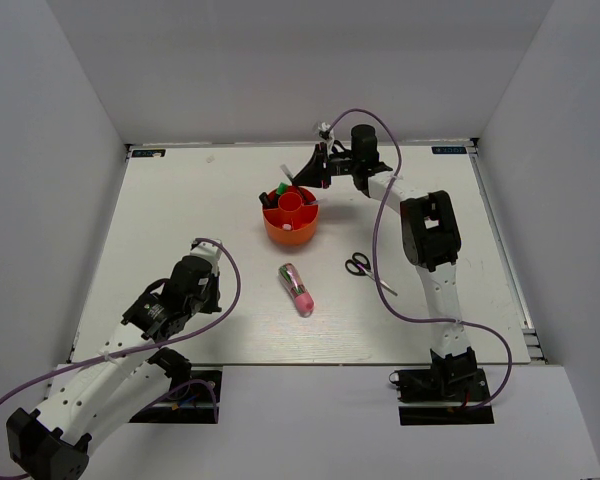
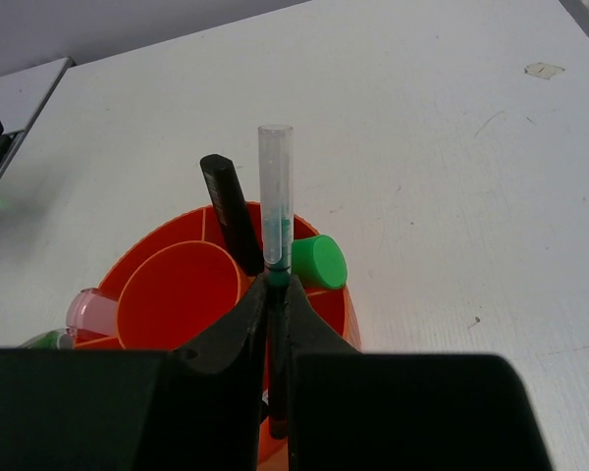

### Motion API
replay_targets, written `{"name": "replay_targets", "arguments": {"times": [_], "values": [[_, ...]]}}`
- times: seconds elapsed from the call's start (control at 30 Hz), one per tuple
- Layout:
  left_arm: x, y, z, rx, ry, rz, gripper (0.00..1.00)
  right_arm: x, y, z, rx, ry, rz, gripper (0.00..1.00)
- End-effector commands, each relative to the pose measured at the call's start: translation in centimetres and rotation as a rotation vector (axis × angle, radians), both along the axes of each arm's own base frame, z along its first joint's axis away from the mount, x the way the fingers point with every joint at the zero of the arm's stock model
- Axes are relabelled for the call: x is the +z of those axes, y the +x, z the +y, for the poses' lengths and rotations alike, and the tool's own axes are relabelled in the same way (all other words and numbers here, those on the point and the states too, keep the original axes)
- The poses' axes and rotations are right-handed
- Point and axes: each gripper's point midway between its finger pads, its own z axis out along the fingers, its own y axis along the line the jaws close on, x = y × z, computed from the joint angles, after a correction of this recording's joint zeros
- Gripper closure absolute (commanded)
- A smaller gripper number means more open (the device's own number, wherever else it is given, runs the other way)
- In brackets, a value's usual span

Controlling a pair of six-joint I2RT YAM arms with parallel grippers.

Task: Sort the stationery into containers
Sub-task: Place the pen in the storage box, then pick up the scissors from the center of the board.

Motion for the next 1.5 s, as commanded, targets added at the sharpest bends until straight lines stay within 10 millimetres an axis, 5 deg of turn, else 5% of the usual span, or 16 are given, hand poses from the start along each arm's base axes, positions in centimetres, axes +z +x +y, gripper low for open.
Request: {"name": "replay_targets", "arguments": {"times": [0.0, 0.77, 1.03, 1.27, 1.33, 1.37, 1.43, 1.47], "values": [[0.3, 0.3, 0.0, 0.001, -0.003, -0.014, 0.81, 0.7, -0.4, -0.3, 0.031, 0.013, -0.046, 0.99], [0.2, 0.2, 0.0, 0.0, 0.004, -0.01, 0.81, 0.0, 0.1, -1.6, 0.015, -0.001, -0.054, 0.66], [0.3, 0.2, 0.1, 0.001, 0.002, -0.015, 0.81, 4.9, 1.7, -2.9, -0.088, 0.031, -0.062, 0.64], [0.5, 0.3, -0.1, -0.003, -0.011, -0.026, 0.81, 9.7, 2.8, -7.1, -0.325, -0.032, 0.086, 0.62], [0.4, 0.2, -0.2, -0.006, -0.016, -0.024, 0.76, 9.9, 3.1, -9.2, -0.428, -0.154, 0.124, 0.52], [0.7, 0.3, -0.3, -0.006, -0.025, -0.033, 0.63, 8.7, 1.5, -10.1, -0.435, -0.246, 0.217, 0.45], [0.7, 0.2, -0.5, -0.013, -0.034, -0.03, 0.51, 9.4, 2.1, -13.1, -0.584, -0.313, 0.238, 0.34], [0.6, 0.2, -0.6, -0.015, -0.039, -0.027, 0.37, 8.4, 0.8, -14.2, -0.601, -0.368, 0.305, 0.48]]}}
